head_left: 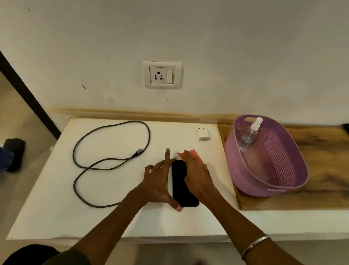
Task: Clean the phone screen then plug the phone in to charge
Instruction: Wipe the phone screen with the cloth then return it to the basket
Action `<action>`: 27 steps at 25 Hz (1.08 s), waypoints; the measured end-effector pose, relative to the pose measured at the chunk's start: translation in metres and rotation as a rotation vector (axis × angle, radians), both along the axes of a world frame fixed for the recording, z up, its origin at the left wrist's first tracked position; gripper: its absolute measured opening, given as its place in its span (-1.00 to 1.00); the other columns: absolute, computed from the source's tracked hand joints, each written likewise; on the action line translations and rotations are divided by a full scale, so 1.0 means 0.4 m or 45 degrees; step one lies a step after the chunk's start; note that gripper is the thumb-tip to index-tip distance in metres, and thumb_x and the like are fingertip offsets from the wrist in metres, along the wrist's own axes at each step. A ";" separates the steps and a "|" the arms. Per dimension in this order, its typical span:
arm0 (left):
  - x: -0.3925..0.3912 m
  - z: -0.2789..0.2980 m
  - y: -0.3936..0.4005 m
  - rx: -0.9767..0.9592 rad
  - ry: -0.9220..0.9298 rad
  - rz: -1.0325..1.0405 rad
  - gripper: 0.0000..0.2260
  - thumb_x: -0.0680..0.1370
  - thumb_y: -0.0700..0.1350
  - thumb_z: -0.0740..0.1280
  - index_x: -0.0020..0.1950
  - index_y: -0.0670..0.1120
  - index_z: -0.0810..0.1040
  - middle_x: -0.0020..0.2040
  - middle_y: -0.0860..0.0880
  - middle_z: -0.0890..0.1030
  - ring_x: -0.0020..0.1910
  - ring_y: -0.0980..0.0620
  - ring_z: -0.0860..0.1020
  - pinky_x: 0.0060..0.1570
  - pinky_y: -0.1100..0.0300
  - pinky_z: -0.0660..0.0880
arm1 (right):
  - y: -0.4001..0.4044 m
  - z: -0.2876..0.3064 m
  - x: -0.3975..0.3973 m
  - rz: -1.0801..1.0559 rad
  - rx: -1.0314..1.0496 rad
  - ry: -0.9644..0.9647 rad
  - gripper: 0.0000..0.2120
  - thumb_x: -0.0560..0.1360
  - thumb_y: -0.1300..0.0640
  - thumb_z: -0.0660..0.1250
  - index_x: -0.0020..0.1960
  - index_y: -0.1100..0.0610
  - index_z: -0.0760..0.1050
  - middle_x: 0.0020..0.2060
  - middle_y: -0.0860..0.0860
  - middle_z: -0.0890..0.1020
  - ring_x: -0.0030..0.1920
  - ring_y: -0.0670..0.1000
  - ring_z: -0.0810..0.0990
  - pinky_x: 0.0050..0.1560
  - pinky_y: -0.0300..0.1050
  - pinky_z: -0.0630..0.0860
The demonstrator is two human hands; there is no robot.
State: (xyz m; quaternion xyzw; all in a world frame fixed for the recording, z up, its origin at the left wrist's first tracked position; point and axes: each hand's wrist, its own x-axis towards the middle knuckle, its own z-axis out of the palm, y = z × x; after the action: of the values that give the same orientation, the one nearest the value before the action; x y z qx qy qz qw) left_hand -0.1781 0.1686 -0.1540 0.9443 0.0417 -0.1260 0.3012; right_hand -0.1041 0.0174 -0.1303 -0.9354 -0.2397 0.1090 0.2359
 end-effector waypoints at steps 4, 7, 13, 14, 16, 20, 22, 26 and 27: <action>0.000 0.000 0.004 -0.012 0.007 0.019 0.37 0.00 0.49 0.53 0.44 0.33 -0.42 0.62 0.00 0.10 0.59 -0.07 0.09 0.52 -0.13 -0.10 | 0.008 -0.034 -0.005 0.130 -0.139 0.120 -0.63 0.59 -0.05 0.19 0.36 0.02 0.32 0.33 0.08 0.44 0.27 0.06 0.44 0.36 0.00 0.36; -0.005 0.005 0.000 -0.065 -0.008 0.051 0.50 -0.04 0.50 0.52 0.35 0.24 -0.67 0.60 -0.02 0.18 0.59 -0.10 0.11 0.51 -0.11 -0.09 | 0.012 -0.051 -0.017 0.151 -0.091 -0.096 -0.62 0.52 0.09 0.26 0.32 -0.06 0.36 0.27 0.04 0.49 0.21 0.06 0.46 0.22 0.03 0.44; -0.008 0.011 0.000 -0.128 0.011 0.100 0.55 -0.08 0.52 0.51 0.39 0.15 -0.67 0.60 -0.03 0.19 0.59 -0.11 0.09 0.51 -0.09 -0.13 | -0.005 -0.059 -0.042 0.145 0.049 0.043 -0.76 0.49 -0.16 0.30 -0.03 0.00 0.48 0.05 0.11 0.62 0.09 0.14 0.58 0.27 0.07 0.47; -0.007 0.012 0.000 -0.119 0.008 0.097 0.54 -0.08 0.52 0.50 0.39 0.16 -0.67 0.60 -0.03 0.19 0.59 -0.11 0.10 0.51 -0.11 -0.12 | -0.006 -0.052 -0.042 0.105 0.089 0.112 -0.75 0.51 -0.12 0.31 0.03 0.05 0.49 0.08 0.16 0.61 0.12 0.17 0.57 0.31 0.09 0.45; -0.009 0.016 -0.001 -0.119 -0.003 0.093 0.54 -0.08 0.53 0.49 0.41 0.16 -0.65 0.60 -0.03 0.19 0.60 -0.09 0.09 0.51 -0.11 -0.11 | -0.001 -0.033 -0.038 0.077 0.133 0.161 -0.71 0.52 -0.06 0.33 0.14 0.08 0.49 0.14 0.18 0.59 0.16 0.16 0.56 0.34 0.10 0.43; -0.014 0.026 0.000 -0.093 -0.012 0.066 0.54 -0.06 0.50 0.52 0.48 0.13 -0.56 0.61 0.01 0.15 0.59 -0.04 0.08 0.51 -0.08 -0.10 | -0.011 -0.041 -0.044 0.041 0.246 0.347 -0.81 0.57 0.18 0.27 0.17 0.02 0.46 0.07 0.08 0.58 0.18 0.10 0.54 0.24 -0.08 0.51; -0.014 0.029 0.002 -0.036 -0.016 0.015 0.50 -0.04 0.50 0.51 0.56 0.11 -0.43 0.64 0.05 -0.05 0.60 -0.04 0.06 0.51 -0.11 -0.08 | -0.025 -0.056 -0.075 -0.006 0.193 0.347 -0.82 0.57 0.13 0.27 0.14 0.17 0.44 -0.07 0.05 0.57 -0.03 0.04 0.57 -0.06 -0.22 0.61; -0.010 0.028 0.002 0.044 -0.010 -0.020 0.41 -0.01 0.51 0.50 0.59 0.13 -0.26 0.63 0.07 -0.19 0.60 -0.06 0.02 0.51 -0.11 -0.07 | -0.062 -0.078 -0.104 0.111 -0.039 0.265 -0.66 0.60 0.20 0.21 0.34 0.29 0.35 0.31 0.24 0.47 0.12 0.08 0.54 0.39 -0.03 0.33; -0.011 0.026 0.002 0.059 -0.004 -0.018 0.40 0.00 0.51 0.50 0.59 0.14 -0.25 0.63 0.07 -0.18 0.60 -0.06 0.02 0.51 -0.11 -0.07 | -0.073 -0.077 -0.113 0.215 -0.095 0.242 -0.61 0.60 0.25 0.21 0.40 0.29 0.30 0.39 0.21 0.42 0.24 0.12 0.50 0.45 -0.04 0.26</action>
State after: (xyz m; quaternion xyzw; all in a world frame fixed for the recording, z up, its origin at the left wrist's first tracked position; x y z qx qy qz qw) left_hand -0.1825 0.1694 -0.1435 0.9514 0.0375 -0.1256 0.2785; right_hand -0.1493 -0.0117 -0.1612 -0.9055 -0.2901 0.2255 0.2123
